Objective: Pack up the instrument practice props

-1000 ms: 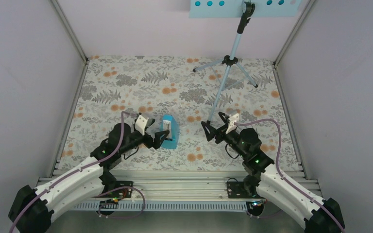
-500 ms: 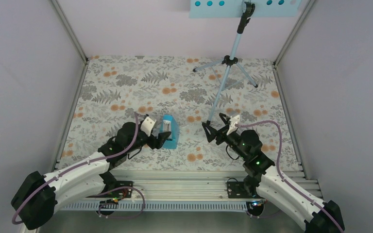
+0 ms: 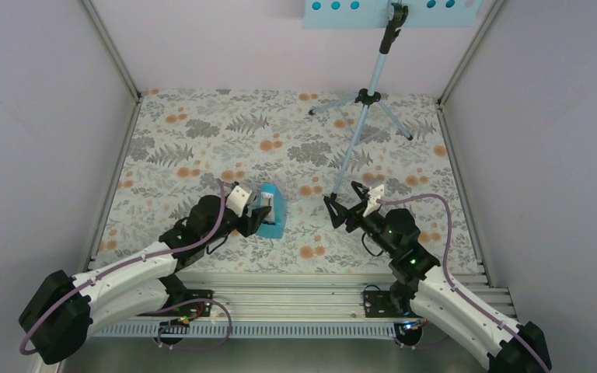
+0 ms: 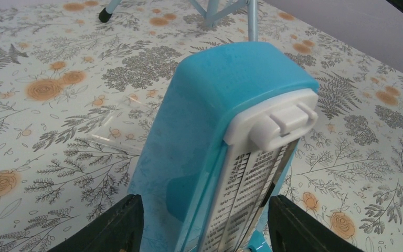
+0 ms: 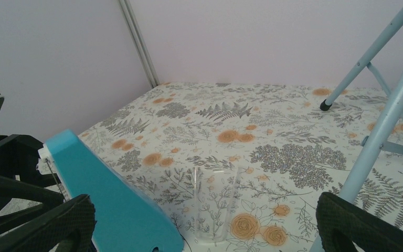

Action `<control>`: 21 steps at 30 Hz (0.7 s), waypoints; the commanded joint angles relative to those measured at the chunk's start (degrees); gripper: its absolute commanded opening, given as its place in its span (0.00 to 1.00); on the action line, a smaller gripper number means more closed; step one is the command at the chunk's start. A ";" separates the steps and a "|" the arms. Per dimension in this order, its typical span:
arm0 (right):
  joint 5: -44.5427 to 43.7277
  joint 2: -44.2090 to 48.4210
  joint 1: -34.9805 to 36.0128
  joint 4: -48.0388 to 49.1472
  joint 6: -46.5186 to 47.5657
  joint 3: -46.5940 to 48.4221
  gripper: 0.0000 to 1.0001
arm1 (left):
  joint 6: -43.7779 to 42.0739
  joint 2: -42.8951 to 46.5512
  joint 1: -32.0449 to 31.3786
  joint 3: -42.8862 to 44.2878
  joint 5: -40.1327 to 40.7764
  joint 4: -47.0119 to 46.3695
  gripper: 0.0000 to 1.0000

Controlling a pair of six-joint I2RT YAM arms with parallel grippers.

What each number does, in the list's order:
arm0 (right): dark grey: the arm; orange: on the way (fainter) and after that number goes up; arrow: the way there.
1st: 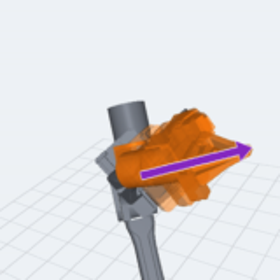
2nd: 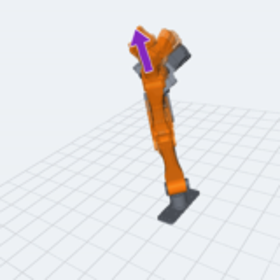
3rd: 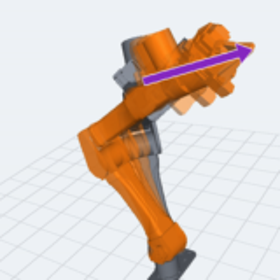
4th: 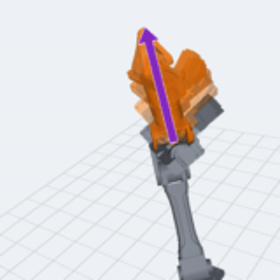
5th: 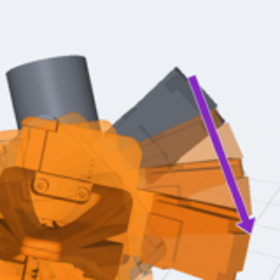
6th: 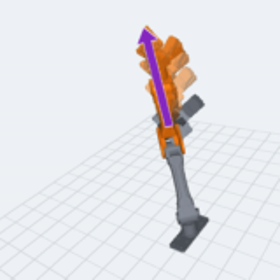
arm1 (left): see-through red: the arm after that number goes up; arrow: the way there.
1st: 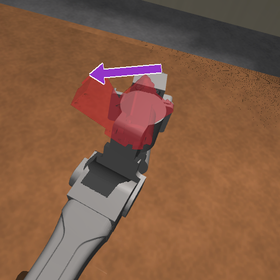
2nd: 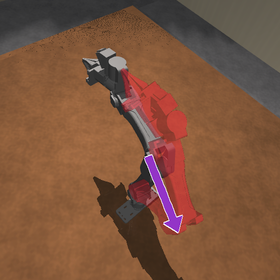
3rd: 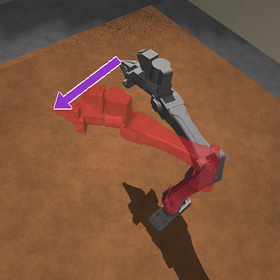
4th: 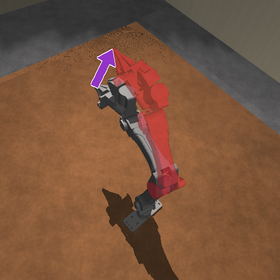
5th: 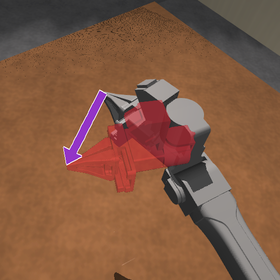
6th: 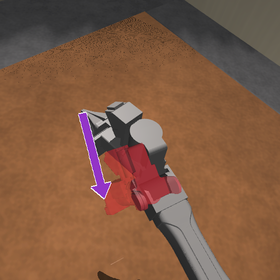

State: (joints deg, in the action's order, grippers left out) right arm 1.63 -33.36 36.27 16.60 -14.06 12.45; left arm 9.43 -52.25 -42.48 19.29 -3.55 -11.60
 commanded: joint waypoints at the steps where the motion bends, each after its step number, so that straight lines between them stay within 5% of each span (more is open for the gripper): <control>1: -1.36 0.92 -0.41 0.19 -0.53 -0.76 1.00 | -0.34 -0.23 -0.56 1.77 0.90 -1.68 0.56; 8: -1.55 1.46 -0.41 0.02 -0.59 -1.01 1.00 | -0.29 -0.43 -0.94 1.98 1.17 -1.43 0.51; 13: -1.53 1.59 -0.41 0.13 -0.50 -1.20 0.99 | -0.67 -1.67 -1.33 2.80 0.65 -2.14 0.60; 21: -1.72 1.92 -0.41 -0.04 -0.48 -1.24 1.00 | -1.94 -4.03 -1.72 4.39 1.54 -2.23 0.57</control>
State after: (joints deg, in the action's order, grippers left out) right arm 0.93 -32.18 36.27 16.58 -14.04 12.21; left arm 8.91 -55.83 -43.66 21.87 -2.76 -11.90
